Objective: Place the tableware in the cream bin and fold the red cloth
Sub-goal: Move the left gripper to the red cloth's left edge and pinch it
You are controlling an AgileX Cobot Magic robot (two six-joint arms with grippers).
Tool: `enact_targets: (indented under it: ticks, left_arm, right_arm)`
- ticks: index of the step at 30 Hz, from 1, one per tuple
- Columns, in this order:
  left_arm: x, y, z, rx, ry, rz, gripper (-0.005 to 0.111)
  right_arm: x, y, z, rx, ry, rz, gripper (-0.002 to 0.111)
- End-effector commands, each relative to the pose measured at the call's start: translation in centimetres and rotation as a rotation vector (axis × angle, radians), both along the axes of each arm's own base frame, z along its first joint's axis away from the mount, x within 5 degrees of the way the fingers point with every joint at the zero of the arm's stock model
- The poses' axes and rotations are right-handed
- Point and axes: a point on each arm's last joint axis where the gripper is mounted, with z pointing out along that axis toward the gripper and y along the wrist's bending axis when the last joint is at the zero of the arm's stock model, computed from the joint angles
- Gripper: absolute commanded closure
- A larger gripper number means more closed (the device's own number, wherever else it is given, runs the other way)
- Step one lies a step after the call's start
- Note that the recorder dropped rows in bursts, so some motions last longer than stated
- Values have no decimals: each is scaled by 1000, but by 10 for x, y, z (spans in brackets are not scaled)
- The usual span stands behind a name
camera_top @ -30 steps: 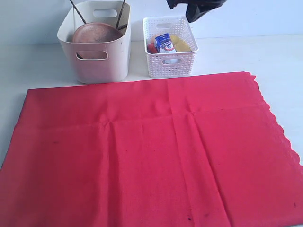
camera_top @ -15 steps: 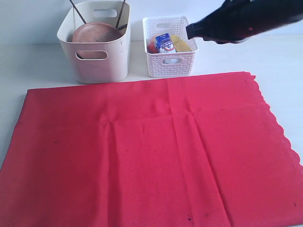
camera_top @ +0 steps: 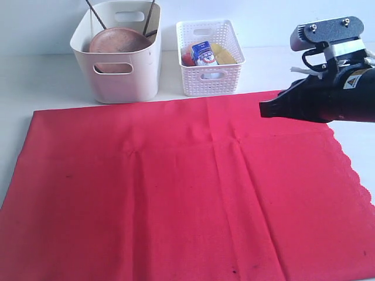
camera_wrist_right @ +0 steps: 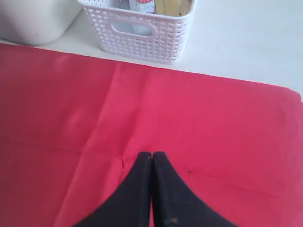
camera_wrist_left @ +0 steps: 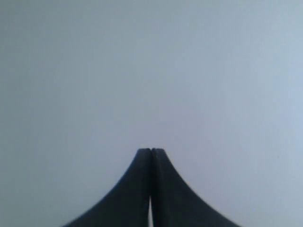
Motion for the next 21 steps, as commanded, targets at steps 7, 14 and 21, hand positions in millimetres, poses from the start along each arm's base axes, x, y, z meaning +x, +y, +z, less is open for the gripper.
enact_targets:
  ticks: [7, 14, 21]
  left_arm:
    - [111, 7, -22, 11, 847, -10, 102]
    - [151, -19, -87, 194, 1181, -169, 44]
    - [168, -32, -133, 309, 1317, -271, 2]
  right_arm:
    - [4, -1, 8, 44, -79, -31, 108]
    - [4, -1, 8, 44, -79, -31, 108]
    - [4, -1, 7, 40, -77, -27, 108]
